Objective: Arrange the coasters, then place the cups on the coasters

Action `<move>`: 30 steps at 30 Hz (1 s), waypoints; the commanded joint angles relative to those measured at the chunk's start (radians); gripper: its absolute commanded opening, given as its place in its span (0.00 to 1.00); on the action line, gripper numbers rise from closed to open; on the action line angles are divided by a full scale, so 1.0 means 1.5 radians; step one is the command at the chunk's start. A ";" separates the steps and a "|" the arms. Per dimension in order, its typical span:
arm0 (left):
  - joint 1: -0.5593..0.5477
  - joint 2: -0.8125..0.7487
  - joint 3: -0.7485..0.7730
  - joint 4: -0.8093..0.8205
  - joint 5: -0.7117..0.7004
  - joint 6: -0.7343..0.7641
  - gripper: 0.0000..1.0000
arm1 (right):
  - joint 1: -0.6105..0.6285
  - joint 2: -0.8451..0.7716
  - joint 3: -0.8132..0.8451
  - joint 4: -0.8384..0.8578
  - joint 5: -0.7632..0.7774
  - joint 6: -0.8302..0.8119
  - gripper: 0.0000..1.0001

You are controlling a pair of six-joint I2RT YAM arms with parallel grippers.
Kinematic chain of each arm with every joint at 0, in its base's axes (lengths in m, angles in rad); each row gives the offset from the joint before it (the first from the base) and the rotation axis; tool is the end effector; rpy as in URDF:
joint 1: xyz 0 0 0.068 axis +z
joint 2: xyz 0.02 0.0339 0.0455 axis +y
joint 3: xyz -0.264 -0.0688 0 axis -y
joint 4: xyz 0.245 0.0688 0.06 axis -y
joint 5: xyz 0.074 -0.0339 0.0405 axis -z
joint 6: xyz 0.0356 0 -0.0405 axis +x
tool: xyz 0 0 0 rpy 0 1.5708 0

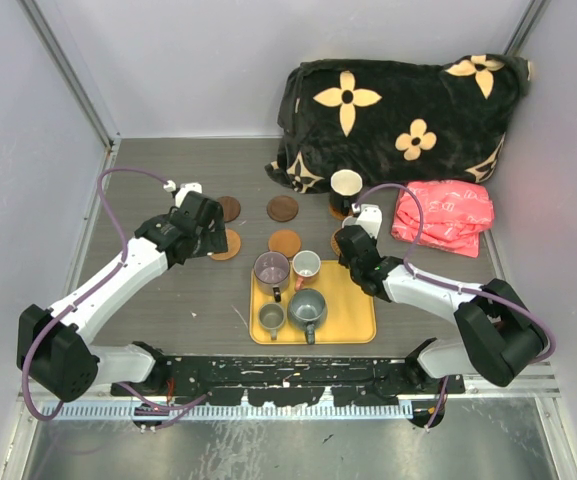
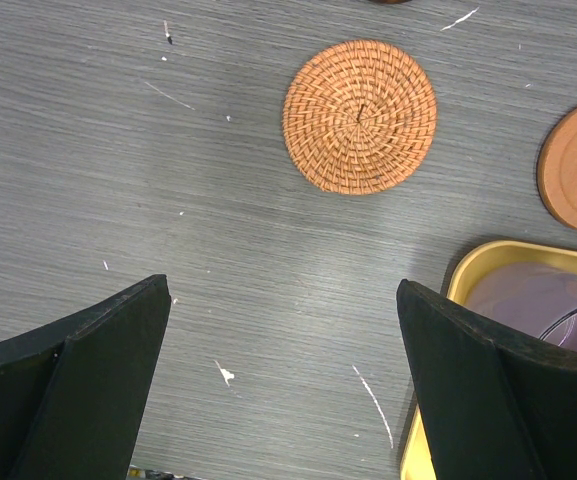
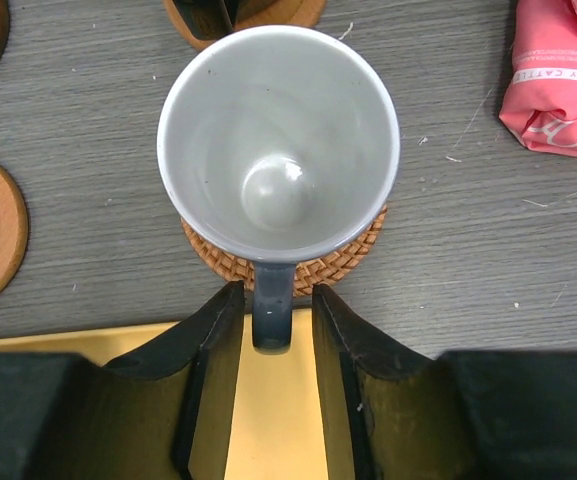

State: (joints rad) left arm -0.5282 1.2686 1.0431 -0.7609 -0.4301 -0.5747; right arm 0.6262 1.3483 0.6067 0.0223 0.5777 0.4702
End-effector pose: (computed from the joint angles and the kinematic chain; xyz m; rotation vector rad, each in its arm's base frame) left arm 0.2254 -0.1143 0.2805 -0.2159 2.4228 0.0690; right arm 0.2229 0.1372 0.1813 0.1206 2.1523 -0.0369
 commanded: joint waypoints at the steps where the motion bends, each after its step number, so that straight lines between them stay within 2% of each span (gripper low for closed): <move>1: 0.000 -0.004 0.022 0.012 -0.010 0.003 0.98 | -0.003 -0.011 0.014 0.006 0.021 0.010 0.40; 11: 0.000 -0.005 0.026 0.008 -0.018 -0.001 0.98 | -0.001 -0.089 0.055 -0.097 0.008 0.041 0.44; 18: 0.000 -0.004 0.031 -0.001 -0.024 -0.017 0.98 | 0.008 -0.151 0.109 -0.209 -0.047 0.038 0.44; 25: 0.000 0.011 0.034 -0.002 -0.018 -0.024 0.98 | 0.033 -0.168 0.152 -0.294 -0.090 0.039 0.44; 30: 0.000 0.014 0.025 0.010 0.021 -0.007 0.99 | 0.065 -0.169 0.157 -0.310 -0.091 0.058 0.44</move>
State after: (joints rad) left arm -0.5282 1.2945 1.0622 -0.7677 -0.4301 -0.5926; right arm 0.6952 1.1187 0.7982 -0.4030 0.4576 0.5282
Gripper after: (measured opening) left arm 0.983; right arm 0.440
